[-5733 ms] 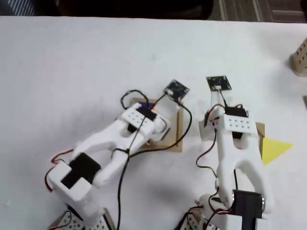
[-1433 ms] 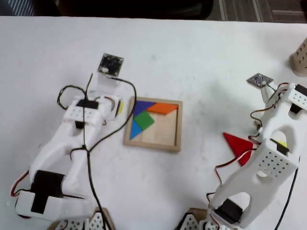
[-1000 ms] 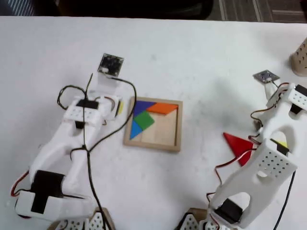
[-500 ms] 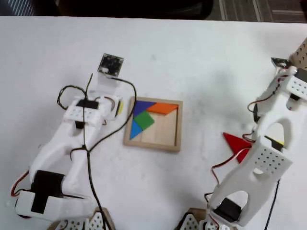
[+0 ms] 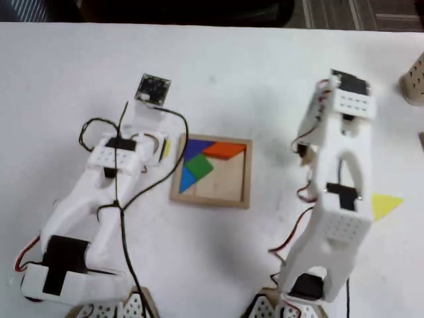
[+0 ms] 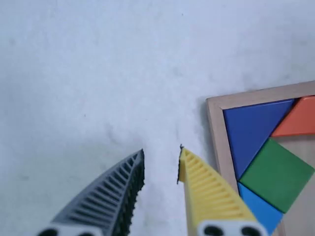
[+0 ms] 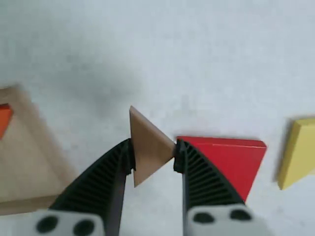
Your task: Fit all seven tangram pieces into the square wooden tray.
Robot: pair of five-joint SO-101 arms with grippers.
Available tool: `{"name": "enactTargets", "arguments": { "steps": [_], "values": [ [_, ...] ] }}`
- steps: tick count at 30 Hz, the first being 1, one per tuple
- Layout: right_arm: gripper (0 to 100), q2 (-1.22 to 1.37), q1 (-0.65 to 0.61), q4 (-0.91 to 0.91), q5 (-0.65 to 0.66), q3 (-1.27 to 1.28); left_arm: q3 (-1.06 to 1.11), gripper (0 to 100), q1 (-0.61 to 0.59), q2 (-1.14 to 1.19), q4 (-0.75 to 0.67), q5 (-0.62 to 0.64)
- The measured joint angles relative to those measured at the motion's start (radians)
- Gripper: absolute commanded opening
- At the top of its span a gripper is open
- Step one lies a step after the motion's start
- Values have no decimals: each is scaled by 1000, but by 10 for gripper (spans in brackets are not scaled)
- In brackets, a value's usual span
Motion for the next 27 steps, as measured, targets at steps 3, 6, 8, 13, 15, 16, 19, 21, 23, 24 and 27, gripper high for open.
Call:
{"name": "enactTargets", "arguments": {
  "steps": [3, 6, 8, 13, 15, 16, 19, 21, 23, 24, 27],
  "values": [
    [45, -35, -87, 0, -51, 37, 0, 151, 0, 0, 0, 0],
    [45, -37, -178, -6, -112, 66, 0, 151, 0, 0, 0, 0],
    [45, -37, -233, -25, -155, 95, 0, 151, 0, 0, 0, 0],
    [45, -37, -354, -135, -247, 175, 0, 151, 0, 0, 0, 0],
    [45, -37, -376, -190, -261, 181, 0, 151, 0, 0, 0, 0],
    [45, -37, -377, -219, -264, 181, 0, 151, 0, 0, 0, 0],
    [45, -37, -374, -290, -267, 184, 0, 151, 0, 0, 0, 0],
    [45, -37, -384, -319, -269, 186, 0, 151, 0, 0, 0, 0],
    [45, -35, -402, -333, -269, 186, 0, 151, 0, 0, 0, 0],
    [45, -31, -410, -336, -269, 186, 0, 151, 0, 0, 0, 0],
    [46, 15, -433, -356, -269, 186, 0, 151, 0, 0, 0, 0]
  ]
}}
